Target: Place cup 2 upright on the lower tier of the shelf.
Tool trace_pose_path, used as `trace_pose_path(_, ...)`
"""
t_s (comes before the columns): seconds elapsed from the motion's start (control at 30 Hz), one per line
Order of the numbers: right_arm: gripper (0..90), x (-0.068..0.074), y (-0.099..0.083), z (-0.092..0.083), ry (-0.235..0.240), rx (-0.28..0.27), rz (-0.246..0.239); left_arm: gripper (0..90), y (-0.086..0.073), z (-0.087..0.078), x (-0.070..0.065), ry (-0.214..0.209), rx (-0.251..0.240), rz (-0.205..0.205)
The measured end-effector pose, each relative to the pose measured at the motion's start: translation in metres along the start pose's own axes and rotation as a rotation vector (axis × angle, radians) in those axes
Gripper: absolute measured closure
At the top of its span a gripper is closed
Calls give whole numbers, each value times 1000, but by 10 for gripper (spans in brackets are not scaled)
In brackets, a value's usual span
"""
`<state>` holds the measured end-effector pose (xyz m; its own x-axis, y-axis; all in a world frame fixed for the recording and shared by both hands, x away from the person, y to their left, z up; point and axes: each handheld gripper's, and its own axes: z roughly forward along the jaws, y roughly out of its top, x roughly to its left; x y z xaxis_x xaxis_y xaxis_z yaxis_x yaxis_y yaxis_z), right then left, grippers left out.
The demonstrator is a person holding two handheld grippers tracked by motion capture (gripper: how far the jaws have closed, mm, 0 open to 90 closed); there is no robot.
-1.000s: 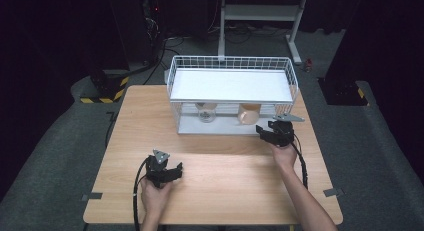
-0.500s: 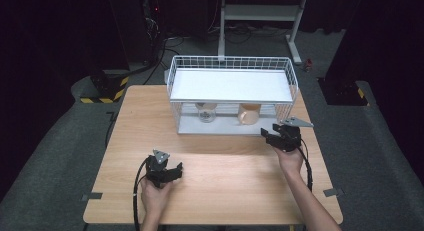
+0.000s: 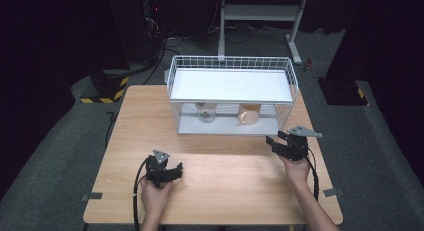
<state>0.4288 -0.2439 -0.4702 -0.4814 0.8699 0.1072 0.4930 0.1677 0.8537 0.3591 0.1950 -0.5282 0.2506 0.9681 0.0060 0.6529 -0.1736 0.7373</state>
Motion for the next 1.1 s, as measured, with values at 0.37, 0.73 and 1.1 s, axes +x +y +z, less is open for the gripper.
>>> trace_pose_path(0.37, 405, -8, -40, -12, -20, 48, 14, 197, 0, 0, 0, 1, 0, 0)
trace_pose_path(0.73, 386, -5, -64, -9, -80, 141, -65, 197, 0, 0, 0, 1, 0, 0)
trace_pose_path(1.1, 329, -4, -64, -4, -77, 220, -97, 197, 0, 0, 0, 0, 1, 3)
